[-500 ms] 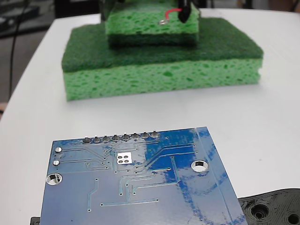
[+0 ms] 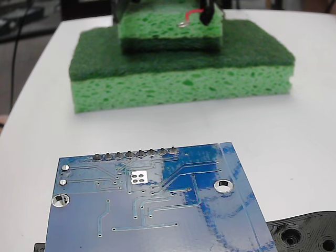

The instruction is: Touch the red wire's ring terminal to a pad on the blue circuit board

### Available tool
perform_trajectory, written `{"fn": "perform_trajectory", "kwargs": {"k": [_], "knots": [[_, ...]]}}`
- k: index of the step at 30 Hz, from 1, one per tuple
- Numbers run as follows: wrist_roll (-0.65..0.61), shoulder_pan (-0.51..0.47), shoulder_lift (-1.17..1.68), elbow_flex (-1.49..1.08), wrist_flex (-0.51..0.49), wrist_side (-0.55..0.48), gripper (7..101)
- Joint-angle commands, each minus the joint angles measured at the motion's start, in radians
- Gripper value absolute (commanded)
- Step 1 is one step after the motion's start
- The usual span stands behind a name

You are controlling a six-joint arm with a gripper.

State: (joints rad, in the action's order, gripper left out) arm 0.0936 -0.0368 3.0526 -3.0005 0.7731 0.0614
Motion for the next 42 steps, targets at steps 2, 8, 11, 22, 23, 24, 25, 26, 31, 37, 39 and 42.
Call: {"fn": "perform_trajectory", "kwargs": {"k": [2, 8, 11, 22, 23, 24, 25, 26, 31, 37, 39, 42], "knots": [[-0.009, -0.057, 0.002, 0.006, -0.003, -0.058, 100.3], [-0.012, -0.072, 0.0, 0.055, 0.006, -0.067, 100.3], [-0.04, -0.069, -0.032, 0.133, 0.023, -0.055, 100.3], [-0.196, -0.239, -0.6, 0.433, -0.152, -0.258, 100.3], [-0.213, -0.255, -0.655, 0.46, -0.166, -0.279, 100.3], [-0.23, -0.265, -0.709, 0.489, -0.176, -0.299, 100.3], [-0.247, -0.273, -0.756, 0.514, -0.184, -0.31, 100.3], [-0.262, -0.276, -0.801, 0.543, -0.179, -0.314, 100.3], [-0.348, -0.324, -0.922, 0.617, -0.156, -0.374, 100.3], [-0.439, -0.413, -0.98, 0.649, -0.153, -0.488, 100.3], [-0.469, -0.428, -1.015, 0.684, -0.137, -0.515, 100.3], [-0.512, -0.449, -1.069, 0.741, -0.109, -0.561, 100.3]]}}
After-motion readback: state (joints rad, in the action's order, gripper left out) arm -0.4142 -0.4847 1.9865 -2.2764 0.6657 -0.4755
